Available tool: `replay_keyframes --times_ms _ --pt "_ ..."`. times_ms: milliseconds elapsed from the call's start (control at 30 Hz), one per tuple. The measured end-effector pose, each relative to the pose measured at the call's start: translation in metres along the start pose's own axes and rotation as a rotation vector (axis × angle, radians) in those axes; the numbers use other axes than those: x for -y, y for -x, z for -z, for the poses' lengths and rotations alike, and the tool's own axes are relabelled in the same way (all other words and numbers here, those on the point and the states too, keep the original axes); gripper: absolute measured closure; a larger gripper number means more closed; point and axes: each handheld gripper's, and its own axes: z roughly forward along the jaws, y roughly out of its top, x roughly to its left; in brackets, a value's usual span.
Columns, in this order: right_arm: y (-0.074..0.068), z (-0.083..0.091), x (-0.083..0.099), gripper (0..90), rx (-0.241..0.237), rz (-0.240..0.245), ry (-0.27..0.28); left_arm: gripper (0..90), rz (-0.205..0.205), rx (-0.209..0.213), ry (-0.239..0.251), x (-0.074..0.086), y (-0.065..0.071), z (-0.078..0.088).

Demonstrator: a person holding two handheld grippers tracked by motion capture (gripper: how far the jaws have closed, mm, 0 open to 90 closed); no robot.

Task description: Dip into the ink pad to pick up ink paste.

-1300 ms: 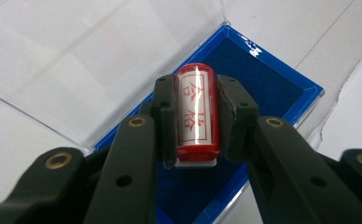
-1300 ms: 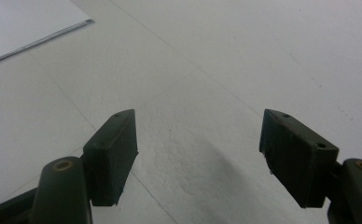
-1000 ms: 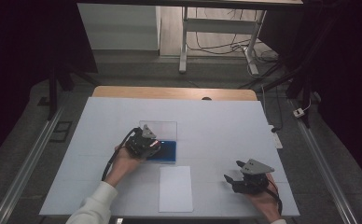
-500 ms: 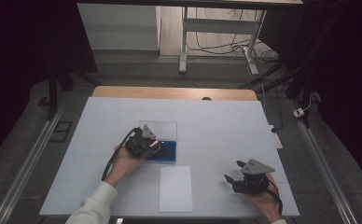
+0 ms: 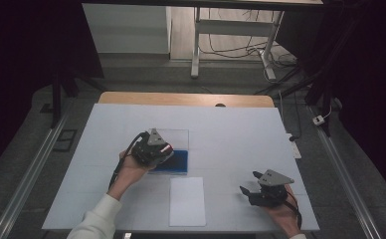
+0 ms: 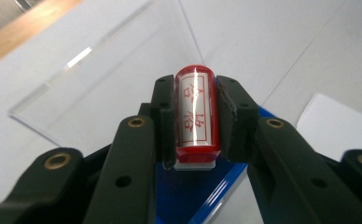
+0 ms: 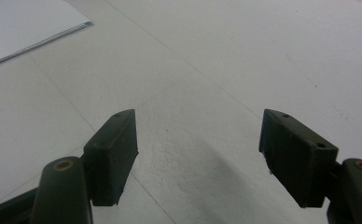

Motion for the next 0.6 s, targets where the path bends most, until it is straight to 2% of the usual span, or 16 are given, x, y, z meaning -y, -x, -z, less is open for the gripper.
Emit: replay_keyframes --times_ms 267,600 --pt "0.000 -0.001 0.000 27.7 -0.005 0.001 -0.005 70.0 0.012 0.005 0.018 0.000 -0.004 0.006" --pt "0.000 -0.001 0.000 28.0 -0.007 -0.003 -0.009 70.0 0.008 0.015 -0.032 0.004 -0.003 -0.007"
